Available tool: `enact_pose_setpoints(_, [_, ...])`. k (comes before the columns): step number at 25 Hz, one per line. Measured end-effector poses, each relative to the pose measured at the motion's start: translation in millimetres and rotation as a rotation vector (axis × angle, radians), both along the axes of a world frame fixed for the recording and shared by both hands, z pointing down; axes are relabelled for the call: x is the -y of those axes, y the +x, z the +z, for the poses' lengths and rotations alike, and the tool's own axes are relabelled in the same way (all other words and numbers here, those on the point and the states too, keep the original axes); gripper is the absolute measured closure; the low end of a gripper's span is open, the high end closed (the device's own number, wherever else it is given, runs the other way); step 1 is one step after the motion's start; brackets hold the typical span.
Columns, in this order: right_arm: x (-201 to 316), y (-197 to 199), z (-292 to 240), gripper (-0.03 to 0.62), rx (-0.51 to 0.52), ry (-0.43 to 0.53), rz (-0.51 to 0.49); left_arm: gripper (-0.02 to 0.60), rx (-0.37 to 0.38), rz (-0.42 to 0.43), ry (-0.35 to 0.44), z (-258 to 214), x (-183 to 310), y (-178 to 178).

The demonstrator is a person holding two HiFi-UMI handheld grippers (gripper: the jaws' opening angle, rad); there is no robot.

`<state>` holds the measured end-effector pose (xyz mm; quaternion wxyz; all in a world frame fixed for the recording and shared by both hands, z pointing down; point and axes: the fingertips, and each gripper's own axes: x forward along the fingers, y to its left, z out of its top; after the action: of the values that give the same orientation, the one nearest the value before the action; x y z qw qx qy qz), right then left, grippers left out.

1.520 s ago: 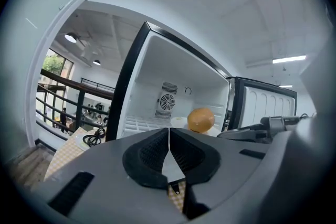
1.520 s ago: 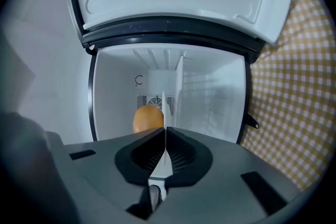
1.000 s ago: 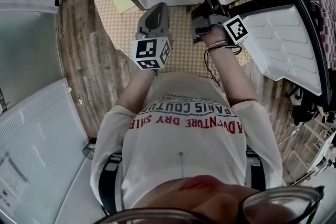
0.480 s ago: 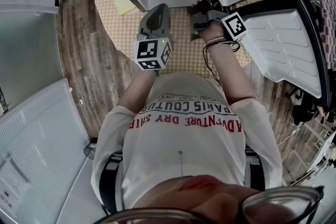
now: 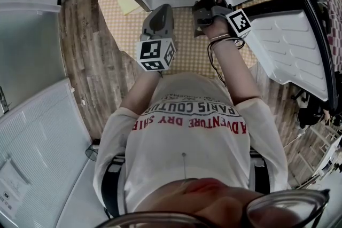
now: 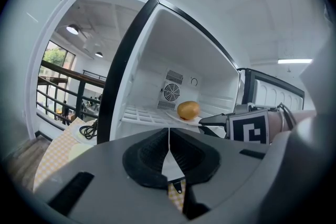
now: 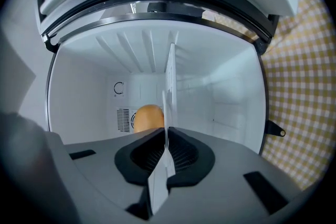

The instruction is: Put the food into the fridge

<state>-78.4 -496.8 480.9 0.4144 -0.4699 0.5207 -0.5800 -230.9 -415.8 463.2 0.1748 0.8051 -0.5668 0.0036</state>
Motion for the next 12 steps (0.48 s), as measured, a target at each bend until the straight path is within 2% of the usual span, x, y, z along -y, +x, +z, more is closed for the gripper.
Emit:
enact_pose_setpoints(5, [3,-1,1,0.556,0.009,0.025,-0.011,0.551,-0.001,-0.001,-0.002,0,-2,1])
enact_pose_setpoints(6, [3,0,2,0.513,0.009,0.027,-0.010,0.552,-0.002,0.000,-0.002,0,-2,1])
enact_pose_setpoints(7, [3,0,1,0.428,0.010,0.031,-0.010,0.551,-0.002,0.000,-0.001,0,-1,1])
enact_pose_setpoints(8, [3,-1,0,0.392,0.012,0.038,-0.012,0.551,-0.002,0.000,-0.001,0,-1,1])
enact_pose_setpoints(10, [-1,-2,-3,0.362,0.015,0.057,-0.021,0.551,-0.003,-0.001,0.002,-1,-2,1])
enact_pose_setpoints(12, [-9,-1,-7,0.362,0.017,0.075,-0.028,0.551,-0.004,0.000,0.008,-3,-4,1])
